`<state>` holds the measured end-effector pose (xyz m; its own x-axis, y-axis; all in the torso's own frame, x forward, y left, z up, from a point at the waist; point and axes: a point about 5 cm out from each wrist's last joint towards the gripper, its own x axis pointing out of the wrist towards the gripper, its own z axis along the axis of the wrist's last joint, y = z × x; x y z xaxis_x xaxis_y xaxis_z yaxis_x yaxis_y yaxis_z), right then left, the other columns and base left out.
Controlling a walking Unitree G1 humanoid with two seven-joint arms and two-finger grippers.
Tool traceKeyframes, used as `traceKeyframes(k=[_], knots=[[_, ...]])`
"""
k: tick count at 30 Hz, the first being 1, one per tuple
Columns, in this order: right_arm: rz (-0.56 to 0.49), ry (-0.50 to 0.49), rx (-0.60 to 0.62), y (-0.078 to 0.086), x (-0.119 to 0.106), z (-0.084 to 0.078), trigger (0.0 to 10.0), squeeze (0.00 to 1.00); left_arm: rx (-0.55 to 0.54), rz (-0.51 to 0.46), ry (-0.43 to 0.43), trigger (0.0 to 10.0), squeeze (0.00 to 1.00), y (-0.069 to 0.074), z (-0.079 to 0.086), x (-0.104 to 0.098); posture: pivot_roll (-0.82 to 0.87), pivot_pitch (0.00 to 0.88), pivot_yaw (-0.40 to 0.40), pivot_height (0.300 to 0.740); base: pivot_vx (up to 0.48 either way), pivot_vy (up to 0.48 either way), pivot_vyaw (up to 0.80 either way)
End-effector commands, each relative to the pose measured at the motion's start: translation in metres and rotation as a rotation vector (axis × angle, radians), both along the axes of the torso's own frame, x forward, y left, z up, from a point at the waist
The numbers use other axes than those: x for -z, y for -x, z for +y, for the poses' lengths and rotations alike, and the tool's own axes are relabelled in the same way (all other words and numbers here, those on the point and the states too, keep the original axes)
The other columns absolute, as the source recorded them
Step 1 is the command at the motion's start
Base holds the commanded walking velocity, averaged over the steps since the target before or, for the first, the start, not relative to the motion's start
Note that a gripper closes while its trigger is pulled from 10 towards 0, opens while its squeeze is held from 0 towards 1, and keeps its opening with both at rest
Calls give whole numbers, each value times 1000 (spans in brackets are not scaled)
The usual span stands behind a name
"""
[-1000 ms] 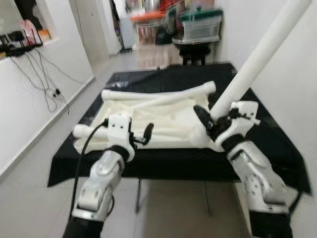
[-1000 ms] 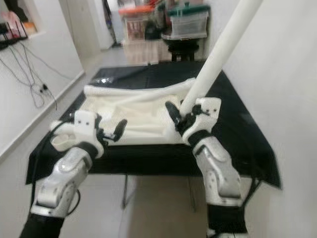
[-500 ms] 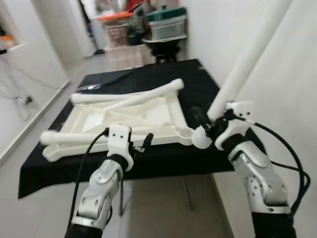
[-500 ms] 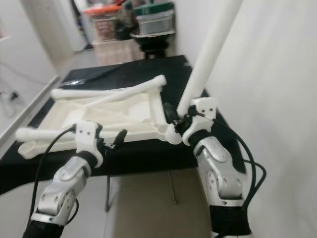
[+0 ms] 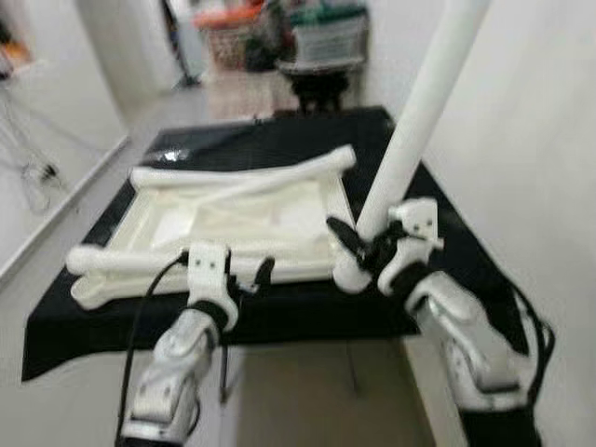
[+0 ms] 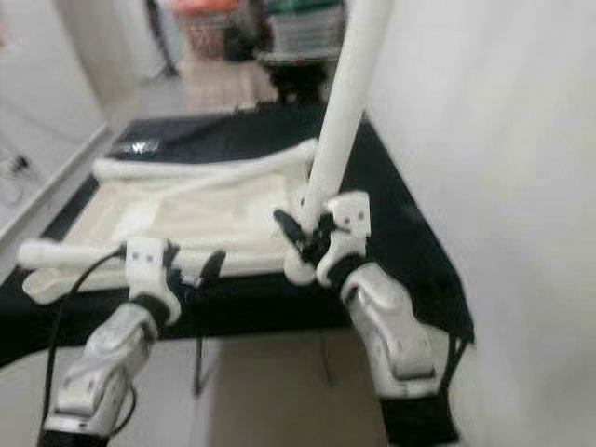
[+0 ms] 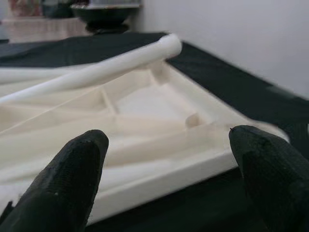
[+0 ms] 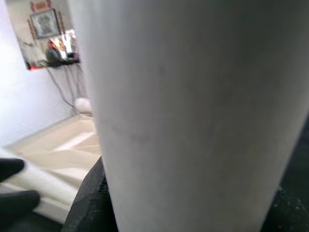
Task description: Building children table
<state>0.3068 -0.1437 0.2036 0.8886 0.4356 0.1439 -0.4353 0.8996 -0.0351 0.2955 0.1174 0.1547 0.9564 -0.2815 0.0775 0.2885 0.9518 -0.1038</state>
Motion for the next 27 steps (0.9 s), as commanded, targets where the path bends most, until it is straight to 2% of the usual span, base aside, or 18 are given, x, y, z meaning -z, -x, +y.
traceKeyframes(k=[1,4,8,10,11,13,14,19,23,27], knots=[[-37,16,-66,4,-2,14,10000,0,-28,15,-10,10000,0,0,9,3,-118,0,45,740,330,0,0],[-67,81,-153,12,0,21,10000,0,-15,13,-9,10000,0,1,8,3,-117,0,48,740,325,0,508],[-75,68,-179,14,0,23,10000,0,10,0,-2,10000,0,2,6,1,-117,0,48,740,81,0,791],[-88,-1,-191,16,-5,23,10000,0,39,1,-17,10000,0,5,3,1,-113,0,46,740,0,-167,0],[-88,-1,-191,16,-5,23,10000,0,39,1,-17,10000,0,5,3,1,-113,0,46,740,0,-334,0],[-68,25,-201,16,-4,23,10000,0,61,-3,-83,10000,0,9,-2,4,-112,0,45,740,0,-403,0],[-68,25,-201,16,-4,23,10000,0,61,-3,-83,10000,0,9,-2,4,-112,0,45,740,0,-472,0],[-54,63,-175,15,0,22,10000,0,19,21,-48,10000,0,6,2,4,-111,0,44,740,0,-86,0],[-31,109,-105,10,4,19,10000,0,21,26,-53,10000,0,8,3,6,-112,0,47,740,0,0,0],[-3,108,-65,6,5,15,10000,0,19,33,-56,10000,0,9,3,7,-112,0,47,740,0,0,0]])
